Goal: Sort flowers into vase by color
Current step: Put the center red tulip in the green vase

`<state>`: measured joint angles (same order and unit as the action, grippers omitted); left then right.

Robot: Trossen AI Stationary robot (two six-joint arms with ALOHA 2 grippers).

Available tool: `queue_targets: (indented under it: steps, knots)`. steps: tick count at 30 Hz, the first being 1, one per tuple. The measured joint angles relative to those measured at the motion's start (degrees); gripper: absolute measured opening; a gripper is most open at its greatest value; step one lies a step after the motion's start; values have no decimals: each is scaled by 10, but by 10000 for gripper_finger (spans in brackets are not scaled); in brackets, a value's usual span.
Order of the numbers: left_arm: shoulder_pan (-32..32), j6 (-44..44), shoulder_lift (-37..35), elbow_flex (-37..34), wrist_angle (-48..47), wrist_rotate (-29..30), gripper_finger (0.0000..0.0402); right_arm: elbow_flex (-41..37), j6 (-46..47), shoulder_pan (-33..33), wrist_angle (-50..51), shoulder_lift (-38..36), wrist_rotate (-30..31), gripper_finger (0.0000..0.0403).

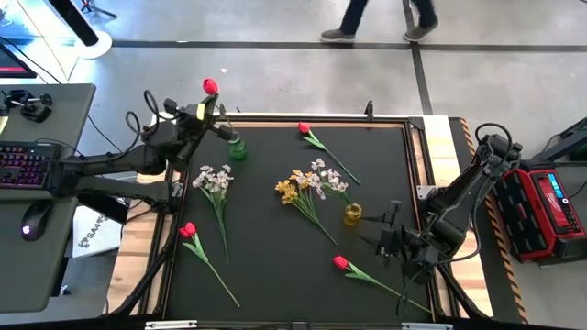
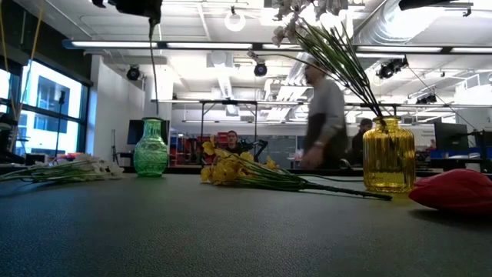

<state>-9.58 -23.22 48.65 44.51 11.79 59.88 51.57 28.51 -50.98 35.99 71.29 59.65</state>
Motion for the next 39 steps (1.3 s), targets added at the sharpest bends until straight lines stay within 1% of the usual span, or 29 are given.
queue_targets:
  steps: [8, 15, 21, 23, 26, 30, 32, 37, 39]
  knots:
    - [-3, 92, 15, 0, -115, -3, 0, 0, 0, 0, 0, 0, 0, 215]
    - [-9, 113, 34, 0, -122, -3, 1, 0, -2, 0, 0, 0, 1, 215]
    - [-40, 165, 47, 0, -138, -3, 15, 0, -1, 0, -1, 0, 1, 215]
    - [-53, 189, 50, 0, -158, -8, 24, 0, -1, 0, -1, 0, 1, 215]
    - [-70, 225, 51, 0, -188, -36, 43, 0, 0, 0, -1, 0, 0, 215]
    - [-85, 259, 51, 0, -221, -74, 80, 0, 0, 0, -1, 0, 0, 215]
    - [-89, 261, 49, 0, -231, -88, 103, 0, 0, 0, -1, 0, 0, 215]
    - [-92, 261, 41, 0, -251, -94, 157, 0, 0, 0, -1, 0, 0, 215]
    - [-92, 267, 39, 11, -283, -94, 174, 0, 0, 0, -1, 0, 0, 215]
